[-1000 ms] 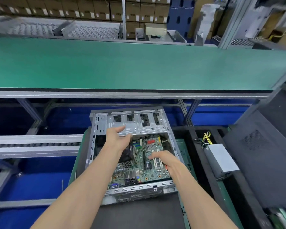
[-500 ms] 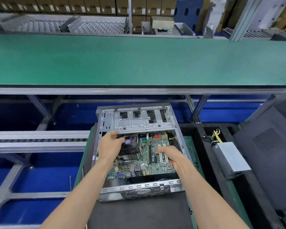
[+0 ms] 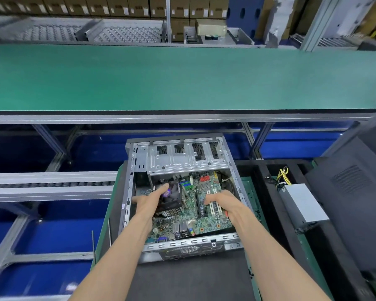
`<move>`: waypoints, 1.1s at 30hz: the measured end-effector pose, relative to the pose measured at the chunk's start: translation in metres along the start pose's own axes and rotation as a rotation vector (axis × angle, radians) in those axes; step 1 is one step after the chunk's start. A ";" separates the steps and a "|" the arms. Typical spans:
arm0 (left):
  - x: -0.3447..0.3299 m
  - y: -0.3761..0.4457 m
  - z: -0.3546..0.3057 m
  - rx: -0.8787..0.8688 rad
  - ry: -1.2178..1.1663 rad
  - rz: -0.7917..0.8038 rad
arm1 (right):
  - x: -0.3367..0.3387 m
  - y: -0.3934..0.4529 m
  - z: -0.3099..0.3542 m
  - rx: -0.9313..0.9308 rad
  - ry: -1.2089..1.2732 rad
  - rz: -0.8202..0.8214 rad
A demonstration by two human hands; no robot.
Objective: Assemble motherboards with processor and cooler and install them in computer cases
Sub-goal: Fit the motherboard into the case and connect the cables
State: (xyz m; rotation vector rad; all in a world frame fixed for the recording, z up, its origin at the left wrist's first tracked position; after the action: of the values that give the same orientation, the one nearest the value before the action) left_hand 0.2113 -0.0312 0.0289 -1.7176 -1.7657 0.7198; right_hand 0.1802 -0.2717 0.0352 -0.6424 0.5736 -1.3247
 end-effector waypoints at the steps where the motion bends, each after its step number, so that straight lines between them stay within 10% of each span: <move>1: 0.001 0.001 0.001 0.014 -0.052 -0.002 | 0.000 0.000 0.000 -0.002 0.000 -0.004; 7: 0.004 0.001 0.003 -0.029 -0.214 0.249 | 0.000 -0.002 -0.001 -0.004 -0.026 -0.050; 19: -0.009 -0.005 -0.006 -0.089 -0.239 0.227 | -0.001 -0.002 0.004 0.143 -0.175 -0.334; 28: -0.008 0.011 0.001 -0.109 -0.267 0.140 | -0.023 -0.015 0.010 0.357 -0.777 -0.513; 33: -0.012 0.014 0.004 -0.083 -0.237 0.118 | -0.042 -0.017 0.021 0.620 -0.968 -0.216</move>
State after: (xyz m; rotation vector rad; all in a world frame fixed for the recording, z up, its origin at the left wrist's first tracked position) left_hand 0.2183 -0.0423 0.0151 -1.8685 -1.8858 0.9477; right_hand 0.1764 -0.2301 0.0628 -0.7340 -0.6831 -1.1275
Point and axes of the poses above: each hand's wrist, its own y-axis towards the middle knuckle, its own x-axis out of the back of the hand, z = x × y, the point moved 2 cm from there along y, towards the middle knuckle, and after that the axes turned 13 degrees about z, right-handed, at the moved point
